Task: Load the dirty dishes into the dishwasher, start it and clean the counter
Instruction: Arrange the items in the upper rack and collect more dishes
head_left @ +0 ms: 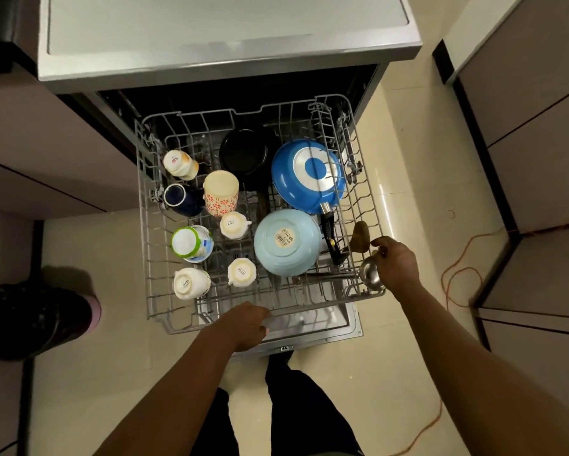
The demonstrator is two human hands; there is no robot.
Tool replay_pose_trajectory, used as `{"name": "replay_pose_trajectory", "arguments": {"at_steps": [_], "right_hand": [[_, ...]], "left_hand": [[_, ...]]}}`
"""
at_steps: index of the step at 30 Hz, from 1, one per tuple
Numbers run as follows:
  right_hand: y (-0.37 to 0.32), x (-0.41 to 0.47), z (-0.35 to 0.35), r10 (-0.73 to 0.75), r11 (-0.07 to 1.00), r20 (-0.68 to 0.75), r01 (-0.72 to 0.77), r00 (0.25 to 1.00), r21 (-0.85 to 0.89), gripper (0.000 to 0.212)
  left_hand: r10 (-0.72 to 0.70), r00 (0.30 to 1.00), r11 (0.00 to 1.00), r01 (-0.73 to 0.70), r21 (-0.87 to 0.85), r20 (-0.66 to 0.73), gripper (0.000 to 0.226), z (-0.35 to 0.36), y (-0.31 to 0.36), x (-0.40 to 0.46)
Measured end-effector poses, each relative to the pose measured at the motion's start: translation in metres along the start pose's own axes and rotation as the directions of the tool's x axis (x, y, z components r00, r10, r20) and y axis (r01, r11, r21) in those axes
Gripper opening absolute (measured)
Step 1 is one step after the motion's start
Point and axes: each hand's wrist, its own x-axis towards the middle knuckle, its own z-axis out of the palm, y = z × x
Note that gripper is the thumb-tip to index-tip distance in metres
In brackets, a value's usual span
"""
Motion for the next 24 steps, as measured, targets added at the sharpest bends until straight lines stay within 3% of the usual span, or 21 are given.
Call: {"name": "replay_pose_trajectory", "arguments": {"at_steps": [5, 10, 17, 24], "right_hand": [[-0.010, 0.008, -0.003, -0.094, 0.992, -0.201, 0.074, 0.975, -0.106, 0.032], [-0.043, -0.017, 0.003, -0.217, 0.976, -0.394, 0.208, 0.893, -0.066, 0.029], [-0.129, -0.077, 0.065, -0.514, 0.856, -0.264, 0.510, 0.816, -0.089, 0.028], [-0.256, -0.167, 0.150, -0.689, 0.709, -0.210, 0.705, 0.693, 0.001, 0.025]], "left_hand": [[0.039, 0.999, 0.999, -0.039, -0.018, -0.013, 0.047, -0.003, -0.005, -0.004], [0.098, 0.967, 0.993, -0.109, -0.035, -0.236, 0.043, -0.015, -0.010, -0.026], [0.137, 0.730, 0.990, -0.127, 0.064, -0.669, 0.028, -0.065, -0.074, -0.089], [0.071, 0.563, 0.997, -0.031, 0.065, -0.824, 0.040, -0.080, -0.209, -0.195]]}}
